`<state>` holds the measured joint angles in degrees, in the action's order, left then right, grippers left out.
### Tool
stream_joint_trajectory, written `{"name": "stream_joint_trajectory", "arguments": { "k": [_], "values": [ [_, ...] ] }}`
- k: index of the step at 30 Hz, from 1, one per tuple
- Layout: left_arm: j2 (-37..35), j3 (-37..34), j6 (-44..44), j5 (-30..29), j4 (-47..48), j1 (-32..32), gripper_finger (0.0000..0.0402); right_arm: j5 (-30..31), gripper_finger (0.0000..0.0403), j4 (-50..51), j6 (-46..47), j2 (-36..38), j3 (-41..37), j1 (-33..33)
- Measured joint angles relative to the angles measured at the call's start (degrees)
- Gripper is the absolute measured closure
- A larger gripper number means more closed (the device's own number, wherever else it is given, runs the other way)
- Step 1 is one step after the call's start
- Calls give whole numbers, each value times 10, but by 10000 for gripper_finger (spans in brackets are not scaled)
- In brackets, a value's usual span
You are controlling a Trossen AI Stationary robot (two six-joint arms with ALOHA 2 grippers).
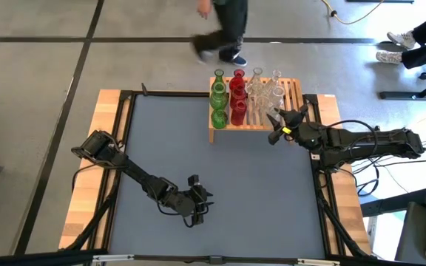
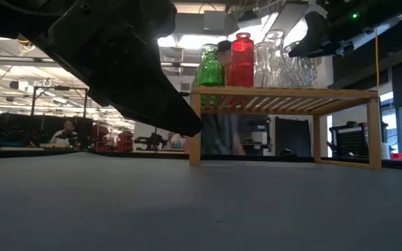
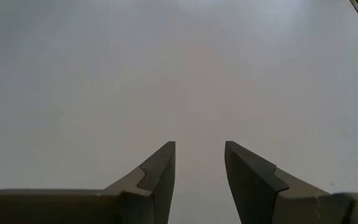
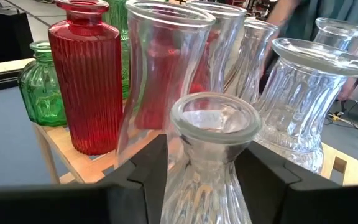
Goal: Sort vases onto shelf
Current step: Put the transparent vase on the shelf, aligned with the other transparent vases
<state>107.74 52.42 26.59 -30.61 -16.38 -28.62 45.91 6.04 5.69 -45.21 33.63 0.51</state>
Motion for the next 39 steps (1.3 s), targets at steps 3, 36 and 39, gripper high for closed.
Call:
{"name": "stream_joint_trajectory", "arguments": {
  "k": [3,36,39],
  "values": [
    [0,0,0,0,0,0,269,1,238,0,0,0,0,0],
    [0,0,0,3,0,-1,270,11,237,108,3,17,50,-1],
    [0,0,0,3,0,-1,270,11,232,107,3,17,50,-1]
  ]
}}
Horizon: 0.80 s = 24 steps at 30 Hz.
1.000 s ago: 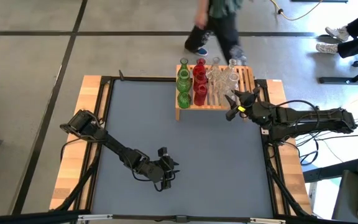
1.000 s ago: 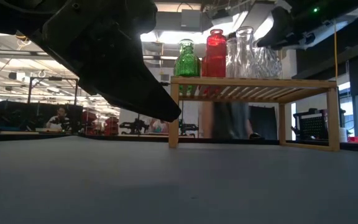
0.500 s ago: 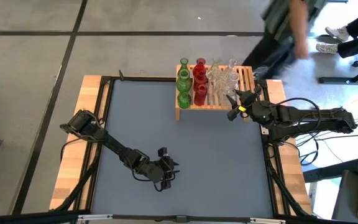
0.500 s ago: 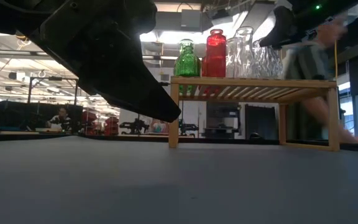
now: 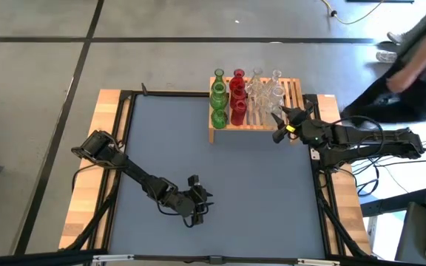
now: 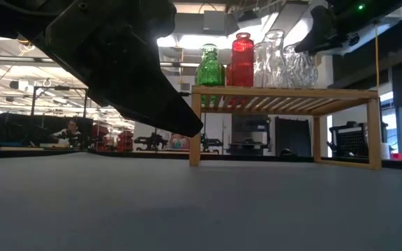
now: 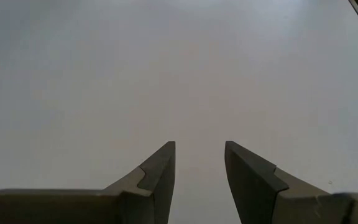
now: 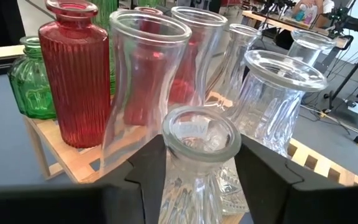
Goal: Sort vases onto shelf
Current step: Put the transparent vase on the shelf, aligned with the other transparent vases, then return to Home Position
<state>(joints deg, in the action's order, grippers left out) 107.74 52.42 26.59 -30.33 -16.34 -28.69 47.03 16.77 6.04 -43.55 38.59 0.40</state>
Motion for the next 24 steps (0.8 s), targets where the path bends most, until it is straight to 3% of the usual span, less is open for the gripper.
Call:
{"name": "stream_joint_trajectory", "arguments": {
  "k": [12,19,24],
  "values": [
    [0,0,2,0,0,0,270,-1,133,0,-1,11,7,0],
    [0,0,3,0,0,0,270,-24,121,60,-2,22,57,0],
    [0,0,3,-1,0,0,270,-98,121,106,15,23,95,-1]
  ]
}}
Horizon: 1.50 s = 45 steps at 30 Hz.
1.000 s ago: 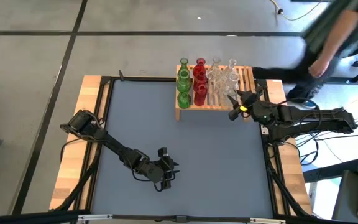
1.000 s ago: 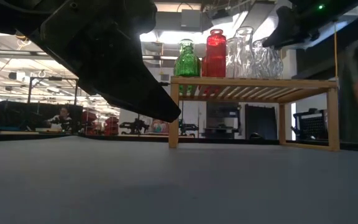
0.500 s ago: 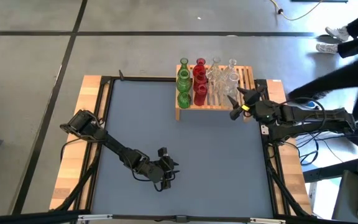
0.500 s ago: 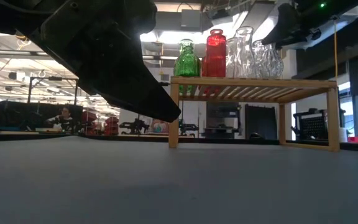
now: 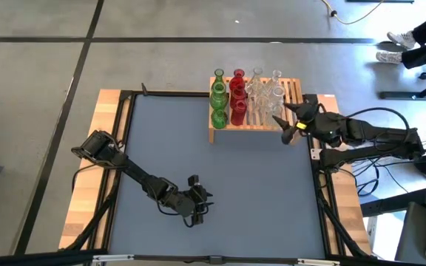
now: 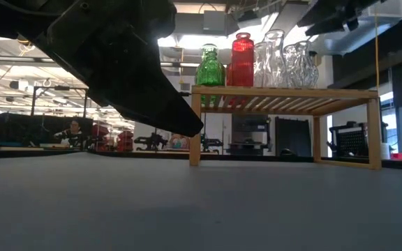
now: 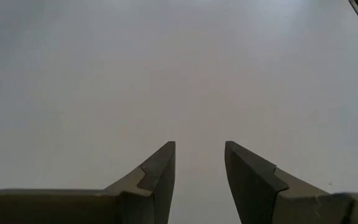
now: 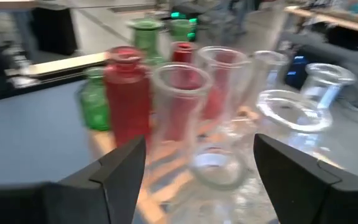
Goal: Sort vases onto shelf
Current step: Return to Home Position
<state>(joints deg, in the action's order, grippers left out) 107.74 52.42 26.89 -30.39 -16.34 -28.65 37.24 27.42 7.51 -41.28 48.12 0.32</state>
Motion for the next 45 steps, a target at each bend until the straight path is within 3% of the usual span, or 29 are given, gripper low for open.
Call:
{"name": "stream_joint_trajectory", "arguments": {
  "k": [4,12,19,25,29,34,40,45],
  "values": [
    [0,0,0,0,0,1,270,-45,135,0,13,-1,3,-26],
    [-15,0,-40,0,8,2,276,-39,193,2,27,-9,3,-153],
    [-91,0,-105,4,48,3,320,-33,251,13,43,-9,3,-263],
    [-156,-55,-171,94,-3,24,376,-36,295,29,66,-9,-14,-328],
    [-205,-142,-175,167,-120,56,398,-50,324,29,67,-1,-44,-346],
    [-256,-224,-165,178,-236,86,395,-85,360,19,68,27,-87,-348],
    [-282,-257,-160,179,-264,103,399,-106,399,-55,41,67,-158,-348],
    [-282,-259,-160,179,-270,106,400,-157,399,-129,25,112,-218,-332]
  ]
}}
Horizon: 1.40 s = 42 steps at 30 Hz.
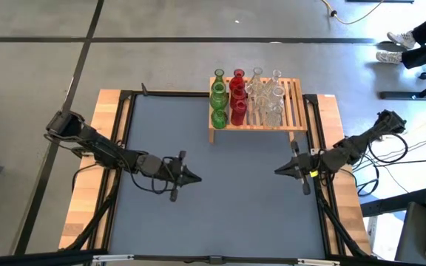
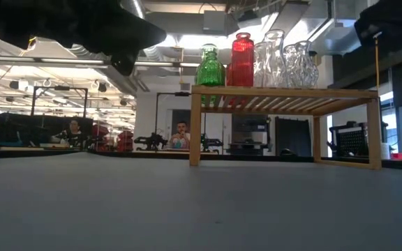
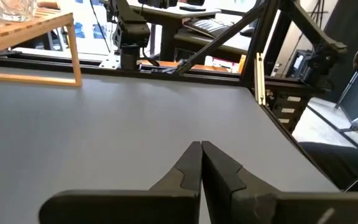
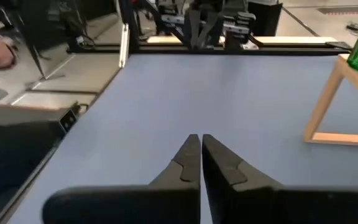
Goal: Sort vases onto shelf
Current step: Return to Home Position
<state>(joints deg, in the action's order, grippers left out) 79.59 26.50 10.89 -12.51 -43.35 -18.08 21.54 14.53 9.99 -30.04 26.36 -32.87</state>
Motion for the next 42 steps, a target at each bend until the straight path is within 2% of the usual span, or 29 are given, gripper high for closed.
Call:
{"name": "stream_joint_trajectory", "arguments": {
  "k": [8,13,16,22,26,30,36,42],
  "values": [
    [0,0,-25,9,-24,26,401,-145,402,-105,-26,12,-68,99],
    [-17,-6,-37,83,-22,79,401,-213,402,-113,-28,14,-82,164],
    [-63,-37,-40,91,-23,108,401,-231,402,-98,-28,40,-83,186],
    [-202,-144,-19,86,-27,150,401,-229,402,-74,-30,127,-99,199],
    [-296,-183,-6,77,-16,167,401,-207,402,-78,-31,177,-122,198],
    [-376,-191,-5,75,67,174,401,-193,402,-86,-29,212,-147,198],
    [-482,-192,10,41,191,175,401,-152,402,-88,-14,247,-178,198],
    [-583,-193,11,25,301,175,401,-149,402,-94,-13,271,-195,198]
  ]
}}
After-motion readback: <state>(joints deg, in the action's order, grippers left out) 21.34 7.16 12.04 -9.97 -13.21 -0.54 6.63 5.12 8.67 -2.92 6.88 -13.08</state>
